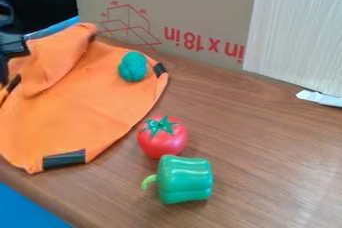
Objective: Unfold the cloth from top right to bottom left
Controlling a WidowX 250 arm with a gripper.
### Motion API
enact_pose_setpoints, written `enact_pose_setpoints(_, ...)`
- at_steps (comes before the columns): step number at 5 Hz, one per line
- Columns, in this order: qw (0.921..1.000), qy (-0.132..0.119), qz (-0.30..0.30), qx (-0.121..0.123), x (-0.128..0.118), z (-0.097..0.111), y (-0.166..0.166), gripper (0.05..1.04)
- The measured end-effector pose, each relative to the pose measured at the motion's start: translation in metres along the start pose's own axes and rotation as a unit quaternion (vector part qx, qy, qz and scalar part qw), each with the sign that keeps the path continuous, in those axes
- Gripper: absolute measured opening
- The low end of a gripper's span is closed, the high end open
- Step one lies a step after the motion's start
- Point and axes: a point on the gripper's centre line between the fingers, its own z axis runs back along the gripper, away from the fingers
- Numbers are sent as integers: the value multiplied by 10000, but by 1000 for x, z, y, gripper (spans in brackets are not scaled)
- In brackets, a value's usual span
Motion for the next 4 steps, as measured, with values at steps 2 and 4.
enact_pose_setpoints(2, 9985, 238, 237, 426, 2, -7, 32, 49)
enact_pose_setpoints(4, 9947, 228, 57, 1002, 5, -10, 61, 67)
